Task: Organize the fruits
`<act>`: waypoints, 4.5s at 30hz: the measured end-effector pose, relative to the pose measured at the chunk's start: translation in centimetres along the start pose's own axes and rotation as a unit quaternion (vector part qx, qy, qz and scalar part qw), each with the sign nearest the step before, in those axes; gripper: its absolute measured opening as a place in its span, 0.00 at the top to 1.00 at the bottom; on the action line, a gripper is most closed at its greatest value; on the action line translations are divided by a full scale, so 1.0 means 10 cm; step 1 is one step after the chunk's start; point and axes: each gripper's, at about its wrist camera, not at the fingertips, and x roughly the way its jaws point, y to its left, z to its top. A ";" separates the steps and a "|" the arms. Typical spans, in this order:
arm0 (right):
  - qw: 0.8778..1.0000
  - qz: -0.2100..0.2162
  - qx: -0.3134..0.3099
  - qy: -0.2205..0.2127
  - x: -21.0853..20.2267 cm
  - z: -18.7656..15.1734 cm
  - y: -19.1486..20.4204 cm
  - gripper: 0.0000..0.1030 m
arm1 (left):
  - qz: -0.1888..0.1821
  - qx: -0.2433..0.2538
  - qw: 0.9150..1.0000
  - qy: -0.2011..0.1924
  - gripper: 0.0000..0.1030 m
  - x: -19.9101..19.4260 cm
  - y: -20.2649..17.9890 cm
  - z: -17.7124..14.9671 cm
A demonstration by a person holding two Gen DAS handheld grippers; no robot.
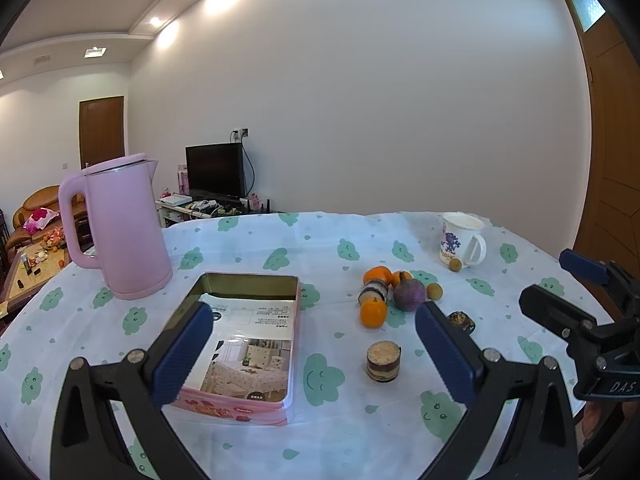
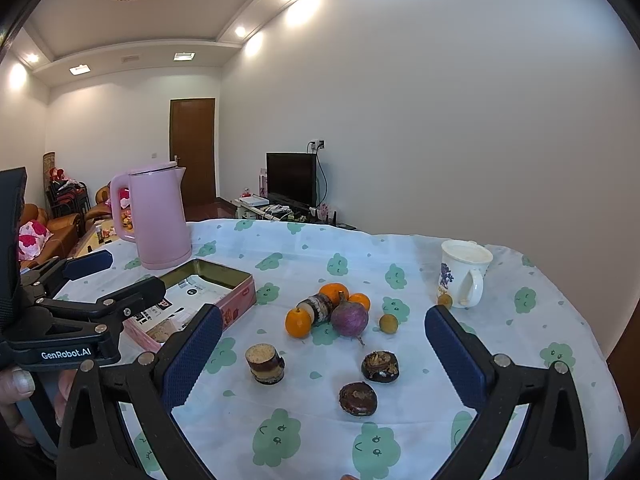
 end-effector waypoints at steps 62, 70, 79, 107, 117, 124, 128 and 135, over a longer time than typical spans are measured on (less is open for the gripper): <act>0.997 -0.033 0.034 0.057 0.35 -0.51 -0.32 0.01 | -0.003 0.031 0.997 0.075 0.00 0.56 -0.14 -0.38; 0.993 -0.036 0.054 0.102 0.63 -0.74 -0.48 0.07 | -0.042 0.043 0.992 0.111 0.09 0.81 -0.28 -0.51; 0.988 -0.024 0.037 0.151 0.90 -0.71 -0.45 0.24 | -0.096 0.062 0.978 0.176 0.29 1.11 -0.53 -0.50; 0.978 0.014 0.030 0.206 1.14 -0.79 -0.40 0.61 | -0.126 0.015 0.958 0.257 0.62 1.48 -0.44 -0.52; 0.985 0.025 0.035 0.168 1.03 -0.75 -0.41 0.61 | -0.130 0.012 0.965 0.226 0.63 1.38 -0.42 -0.46; 0.988 0.030 0.034 0.149 0.97 -0.74 -0.40 0.61 | -0.127 0.017 0.972 0.196 0.63 1.29 -0.41 -0.43; 0.990 0.033 0.032 0.135 0.92 -0.74 -0.39 0.61 | -0.125 0.018 0.976 0.177 0.63 1.23 -0.39 -0.42; 0.993 0.037 0.032 0.110 0.83 -0.72 -0.38 0.61 | -0.120 0.017 0.982 0.146 0.63 1.12 -0.36 -0.39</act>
